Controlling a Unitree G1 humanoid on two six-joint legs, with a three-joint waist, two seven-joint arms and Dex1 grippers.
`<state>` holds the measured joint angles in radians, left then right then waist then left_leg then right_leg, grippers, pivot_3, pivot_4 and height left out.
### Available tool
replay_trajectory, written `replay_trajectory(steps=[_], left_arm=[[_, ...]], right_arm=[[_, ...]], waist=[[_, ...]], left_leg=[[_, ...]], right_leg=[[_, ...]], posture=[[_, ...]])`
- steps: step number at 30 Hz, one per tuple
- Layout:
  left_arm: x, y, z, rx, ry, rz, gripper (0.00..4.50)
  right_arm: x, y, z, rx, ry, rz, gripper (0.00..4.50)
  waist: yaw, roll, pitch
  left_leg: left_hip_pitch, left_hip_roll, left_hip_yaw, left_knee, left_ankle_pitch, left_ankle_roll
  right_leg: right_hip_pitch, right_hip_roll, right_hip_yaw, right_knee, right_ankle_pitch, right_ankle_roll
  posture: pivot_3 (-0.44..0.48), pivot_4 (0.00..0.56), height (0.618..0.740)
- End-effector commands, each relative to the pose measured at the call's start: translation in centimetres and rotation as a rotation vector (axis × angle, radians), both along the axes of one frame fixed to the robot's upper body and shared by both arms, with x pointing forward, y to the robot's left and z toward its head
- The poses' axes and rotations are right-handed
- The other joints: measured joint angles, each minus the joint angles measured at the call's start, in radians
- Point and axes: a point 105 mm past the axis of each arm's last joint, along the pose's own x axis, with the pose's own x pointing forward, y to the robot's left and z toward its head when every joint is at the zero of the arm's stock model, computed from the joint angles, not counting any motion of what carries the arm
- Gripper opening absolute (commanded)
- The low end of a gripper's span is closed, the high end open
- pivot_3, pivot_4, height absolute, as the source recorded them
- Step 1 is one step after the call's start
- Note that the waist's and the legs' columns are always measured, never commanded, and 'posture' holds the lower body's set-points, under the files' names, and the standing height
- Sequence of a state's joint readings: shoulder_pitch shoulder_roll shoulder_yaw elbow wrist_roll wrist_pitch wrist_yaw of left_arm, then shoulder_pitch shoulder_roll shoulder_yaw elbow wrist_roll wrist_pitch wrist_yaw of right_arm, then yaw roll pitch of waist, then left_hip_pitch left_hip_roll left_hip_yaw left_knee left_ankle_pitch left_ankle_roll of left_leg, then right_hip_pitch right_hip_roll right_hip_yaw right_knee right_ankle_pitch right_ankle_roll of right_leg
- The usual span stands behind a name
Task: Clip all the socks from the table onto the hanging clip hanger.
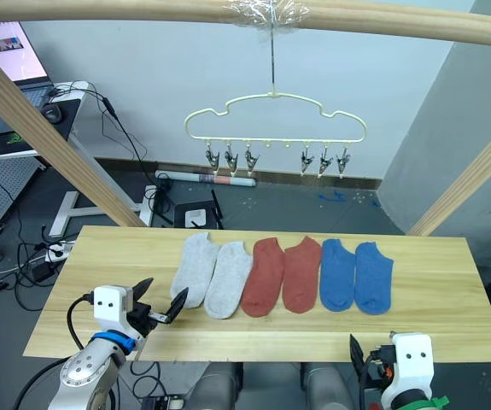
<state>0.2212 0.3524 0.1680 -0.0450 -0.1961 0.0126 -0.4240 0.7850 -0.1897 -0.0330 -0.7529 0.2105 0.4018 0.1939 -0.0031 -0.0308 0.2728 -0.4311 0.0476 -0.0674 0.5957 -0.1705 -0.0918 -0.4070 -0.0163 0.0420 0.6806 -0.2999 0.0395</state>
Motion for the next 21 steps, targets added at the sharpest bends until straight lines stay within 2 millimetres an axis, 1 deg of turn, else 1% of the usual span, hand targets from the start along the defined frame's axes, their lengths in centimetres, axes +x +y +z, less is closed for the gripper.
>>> replay_trajectory(steps=[1,8,10,14,15,18,21], left_arm=[[0.0,0.0,1.0,0.012,-0.043,0.003,4.50],[0.0,0.2,1.5,0.012,-0.043,0.023,4.50],[0.1,0.0,1.2,0.003,-0.005,0.011,4.50],[0.4,0.4,1.2,0.033,0.027,0.079,4.50],[0.5,0.3,1.3,0.024,0.033,0.083,4.50],[0.7,0.1,1.7,0.070,0.035,0.093,4.50],[1.1,-0.4,2.2,0.055,0.026,0.074,4.50]], right_arm=[[0.1,0.1,0.6,-0.011,-0.026,0.010,4.48],[0.0,0.2,0.3,-0.009,-0.022,0.019,4.48],[0.1,0.2,0.3,-0.009,-0.022,0.020,4.48],[0.1,0.1,0.2,-0.007,-0.023,0.024,4.48],[0.1,0.0,0.1,-0.007,-0.023,0.025,4.48],[0.1,0.0,0.1,-0.006,-0.025,0.028,4.48],[0.2,0.0,0.2,-0.008,-0.028,0.030,4.48]], waist=[[0.000,0.000,0.000],[0.000,0.000,0.000],[0.000,0.000,0.000],[0.000,0.000,0.000],[0.000,0.000,0.000],[0.000,0.000,0.000],[0.001,0.000,0.000]], left_leg=[[0.000,0.000,0.000,0.000,0.000,0.000],[0.000,0.000,0.000,0.000,0.000,0.000],[0.000,0.000,0.000,0.000,0.000,0.000],[0.000,0.000,0.000,0.000,0.000,0.000],[0.000,0.000,0.000,0.000,0.000,0.000],[0.000,0.000,0.000,0.000,0.000,0.000],[0.000,0.000,0.000,0.000,0.000,0.000]], right_leg=[[0.000,0.000,0.000,0.000,0.000,0.000],[0.000,0.000,0.000,0.000,0.000,0.000],[0.000,0.000,0.000,0.000,0.000,0.000],[0.000,0.000,0.000,0.000,0.000,0.000],[0.000,0.000,0.000,0.000,0.000,0.000],[0.000,0.000,0.000,0.000,0.000,0.001],[0.000,0.000,0.000,0.000,0.000,0.001]], posture=[[0.026,0.270,0.740],[0.027,0.273,0.740],[0.027,0.273,0.740],[0.029,0.271,0.740],[0.029,0.271,0.740],[0.029,0.271,0.740],[0.029,0.271,0.740]])
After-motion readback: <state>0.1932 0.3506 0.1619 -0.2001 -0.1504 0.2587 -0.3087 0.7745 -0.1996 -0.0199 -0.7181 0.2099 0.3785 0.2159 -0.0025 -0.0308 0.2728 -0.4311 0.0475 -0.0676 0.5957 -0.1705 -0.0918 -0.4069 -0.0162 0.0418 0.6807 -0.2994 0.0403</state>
